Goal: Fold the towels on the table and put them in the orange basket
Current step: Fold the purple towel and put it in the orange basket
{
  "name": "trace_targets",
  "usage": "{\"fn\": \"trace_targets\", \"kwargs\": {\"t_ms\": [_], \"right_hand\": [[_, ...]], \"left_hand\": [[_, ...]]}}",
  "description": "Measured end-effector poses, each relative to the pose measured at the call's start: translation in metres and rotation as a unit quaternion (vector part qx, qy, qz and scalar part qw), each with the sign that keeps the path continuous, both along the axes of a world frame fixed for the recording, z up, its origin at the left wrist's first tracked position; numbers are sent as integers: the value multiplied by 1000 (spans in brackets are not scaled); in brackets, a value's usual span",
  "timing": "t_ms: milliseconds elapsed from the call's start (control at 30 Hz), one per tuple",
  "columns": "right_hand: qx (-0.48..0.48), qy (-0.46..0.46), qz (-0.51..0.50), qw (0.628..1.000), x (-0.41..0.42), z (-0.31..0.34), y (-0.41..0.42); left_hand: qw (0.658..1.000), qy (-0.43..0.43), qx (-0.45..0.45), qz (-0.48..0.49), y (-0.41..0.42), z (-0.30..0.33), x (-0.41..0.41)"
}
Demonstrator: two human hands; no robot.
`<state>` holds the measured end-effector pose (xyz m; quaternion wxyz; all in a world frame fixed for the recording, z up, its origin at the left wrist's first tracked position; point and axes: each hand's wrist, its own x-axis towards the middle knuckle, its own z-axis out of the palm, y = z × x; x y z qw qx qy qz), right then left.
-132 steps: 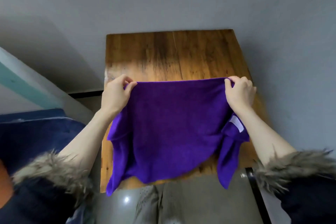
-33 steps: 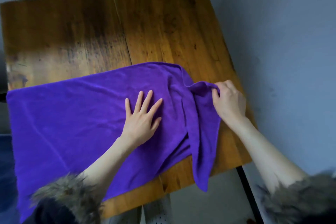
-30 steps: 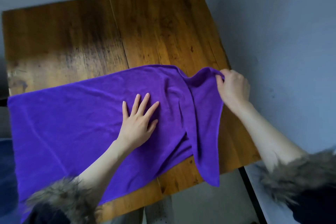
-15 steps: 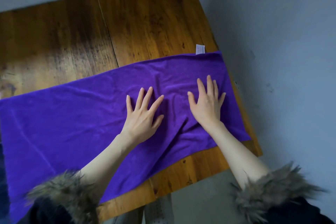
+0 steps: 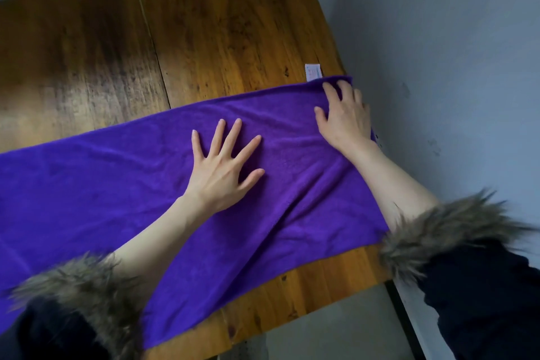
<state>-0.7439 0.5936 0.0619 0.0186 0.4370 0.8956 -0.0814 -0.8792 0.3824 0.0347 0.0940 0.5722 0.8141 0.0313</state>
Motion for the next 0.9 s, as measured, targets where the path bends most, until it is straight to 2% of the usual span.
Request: {"fn": "trace_targets", "kwargs": {"t_ms": [133,233,433,567,700,900], "right_hand": [[0,-88,8,996,-14,-2,25],[2,-117,6,993,-18,1,29],[-20,41,-1,999,13,2,-48],[-19,96,-59,993,67,-10,-122],[-26,36,-97,994,107,-26,-143],[-19,-54,-66,996,152,-37,-121]], "left_hand": [[1000,14,3,3,0,-5,3],[1000,10,11,10,1,-1,5],[998,-29,42,43,-2,17,26],[999,-42,23,-2,-26,14,59],[999,-29,-11,-43,-43,1,70],[999,-24,-6,-44,-44,3,71]]}}
